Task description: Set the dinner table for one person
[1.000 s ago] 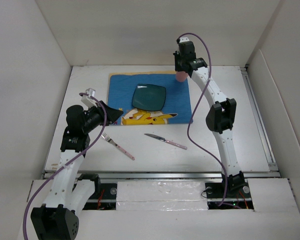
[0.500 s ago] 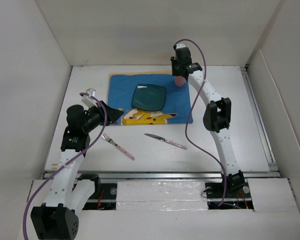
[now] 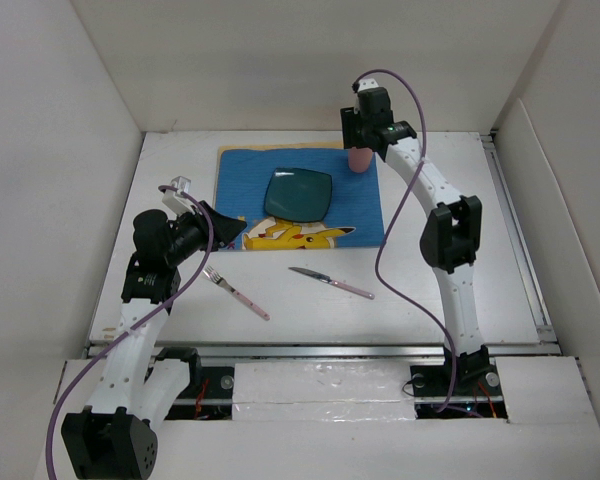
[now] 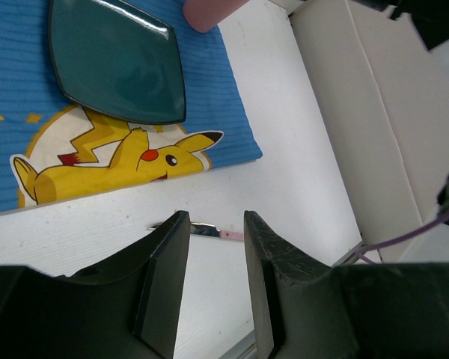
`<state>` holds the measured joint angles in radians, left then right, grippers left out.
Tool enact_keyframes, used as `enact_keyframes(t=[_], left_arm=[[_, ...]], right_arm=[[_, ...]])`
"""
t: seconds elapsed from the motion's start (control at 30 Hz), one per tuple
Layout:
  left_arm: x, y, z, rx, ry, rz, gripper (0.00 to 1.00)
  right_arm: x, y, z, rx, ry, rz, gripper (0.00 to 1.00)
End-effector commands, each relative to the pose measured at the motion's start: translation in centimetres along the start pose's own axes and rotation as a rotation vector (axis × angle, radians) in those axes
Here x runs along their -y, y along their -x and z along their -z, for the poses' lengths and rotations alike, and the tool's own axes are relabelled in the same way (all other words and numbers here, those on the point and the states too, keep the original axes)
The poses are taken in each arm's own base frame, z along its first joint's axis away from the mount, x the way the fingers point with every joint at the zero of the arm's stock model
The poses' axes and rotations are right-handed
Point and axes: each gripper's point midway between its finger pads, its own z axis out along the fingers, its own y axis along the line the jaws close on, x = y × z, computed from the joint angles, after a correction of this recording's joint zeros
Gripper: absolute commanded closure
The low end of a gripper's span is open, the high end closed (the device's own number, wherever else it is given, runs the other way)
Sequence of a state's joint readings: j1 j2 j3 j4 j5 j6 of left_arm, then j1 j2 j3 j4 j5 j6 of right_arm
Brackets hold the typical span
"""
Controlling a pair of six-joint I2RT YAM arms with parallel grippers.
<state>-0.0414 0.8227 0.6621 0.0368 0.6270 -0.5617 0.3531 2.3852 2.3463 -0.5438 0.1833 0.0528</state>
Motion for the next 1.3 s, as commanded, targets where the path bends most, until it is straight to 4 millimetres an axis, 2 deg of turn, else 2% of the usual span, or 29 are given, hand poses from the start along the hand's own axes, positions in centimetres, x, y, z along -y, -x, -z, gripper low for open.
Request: enact_keyframes(t=[0.0, 0.03, 0.1, 0.13, 0.17, 0.2, 0.23, 0.27, 0.3, 0.33, 0.37, 0.4, 0.43, 0.47, 0.5, 0.53, 0.57, 0.6, 0.67, 0.77, 0.9, 0.97, 1.0, 1.07, 1.1, 1.2, 1.23, 1.27], left_arm=[[0.4, 0.6, 0.1, 0.024, -0.020, -0.027, 0.68], [0.4, 0.6, 0.1, 0.023, -0.021, -0.025, 0.68], [0.5, 0.6, 0.0, 0.020, -0.028, -0.025, 0.68], [0.6, 0.6, 0.1, 0.022, -0.033, -0.028, 0.68], [0.8, 0.6, 0.2, 0.025, -0.040, -0.030, 0.67], [0.8, 0.6, 0.3, 0.028, -0.038, -0.029, 0.67], [0.8, 0.6, 0.3, 0.028, -0.040, -0.031, 0.67], [0.9, 0.6, 0.3, 0.027, -0.041, -0.031, 0.68], [1.0, 0.6, 0.4, 0.028, -0.046, -0.032, 0.68], [1.1, 0.6, 0.4, 0.028, -0.051, -0.031, 0.69], [1.3, 0.5, 0.5, 0.027, -0.064, -0.034, 0.71], [1.4, 0.6, 0.4, 0.029, -0.070, -0.036, 0.73], [1.4, 0.5, 0.4, 0.025, -0.072, -0.034, 0.75], [1.5, 0.4, 0.4, 0.020, -0.080, -0.032, 0.79], [1.6, 0.3, 0.4, 0.018, -0.086, -0.033, 0.84], [1.7, 0.3, 0.5, 0.020, -0.094, -0.033, 0.88], [2.0, 0.3, 0.6, 0.023, -0.102, -0.037, 0.92], [2.0, 0.3, 0.7, 0.025, -0.105, -0.038, 0.98], [2.0, 0.4, 0.6, 0.022, -0.105, -0.036, 1.00], [2.3, 0.5, 0.8, 0.034, -0.110, -0.045, 1.00], [2.1, 0.4, 0.7, 0.030, -0.103, -0.040, 0.91], [2.2, 0.5, 0.9, 0.039, -0.106, -0.044, 0.89], [2.1, 0.5, 0.8, 0.039, -0.102, -0.042, 0.88], [2.0, 0.5, 0.7, 0.036, -0.098, -0.040, 0.88], [2.0, 0.5, 0.7, 0.033, -0.095, -0.039, 0.88], [2.2, 0.6, 0.9, 0.041, -0.101, -0.045, 0.87], [2.1, 0.6, 0.8, 0.041, -0.097, -0.044, 0.86], [2.0, 0.5, 0.7, 0.033, -0.097, -0.040, 0.86]], right_arm=[[-0.6, 10.7, 9.4, 0.287, 0.042, -0.027, 0.37], [-0.1, 11.0, 11.5, 0.307, 0.040, -0.027, 0.36], [-0.2, 11.9, 13.7, 0.349, 0.047, -0.030, 0.36], [0.0, 11.9, 14.6, 0.352, 0.050, -0.028, 0.36], [0.2, 11.4, 16.5, 0.352, 0.062, -0.028, 0.38], [-0.4, 11.0, 17.6, 0.359, 0.088, -0.016, 0.45], [-1.7, 10.0, 18.6, 0.353, 0.144, -0.002, 0.59], [-2.4, 5.1, 17.5, 0.253, 0.161, 0.018, 0.87], [-2.9, 5.4, 20.5, 0.309, 0.192, 0.004, 0.98], [-5.0, 3.3, 21.3, 0.288, 0.256, 0.022, 1.00], [-5.7, -2.9, 20.4, 0.177, 0.281, 0.046, 1.00], [-6.3, -3.0, 22.8, 0.225, 0.322, 0.022, 1.00], [-8.0, -5.4, 23.7, 0.199, 0.385, 0.034, 1.00], [-8.8, -7.6, 24.3, 0.172, 0.431, 0.041, 1.00], [-9.1, -12.4, 24.1, 0.098, 0.452, 0.033, 1.00], [-9.3, -13.3, 25.4, 0.104, 0.487, 0.024, 0.97], [-9.9, -15.3, 25.9, 0.074, 0.509, 0.027, 0.77], [-9.7, -18.7, 25.8, 0.010, 0.510, 0.014, 0.64], [-9.7, -20.6, 26.6, -0.019, 0.531, -0.003, 0.38], [-9.5, -24.1, 26.2, -0.106, 0.521, -0.003, 0.28], [-8.9, -27.2, 24.7, -0.235, 0.461, 0.028, 0.24], [-9.8, -27.8, 24.4, -0.261, 0.489, 0.051, 0.23], [-10.1, -29.1, 24.1, -0.317, 0.486, 0.080, 0.23], [-11.4, -29.7, 24.2, -0.340, 0.511, 0.114, 0.23], [-11.8, -30.7, 23.8, -0.368, 0.515, 0.129, 0.23], [-13.2, -31.5, 23.6, -0.391, 0.524, 0.162, 0.26], [-12.9, -32.5, 23.0, -0.416, 0.481, 0.179, 0.28], [-13.6, -32.9, 23.2, -0.422, 0.472, 0.202, 0.36]])
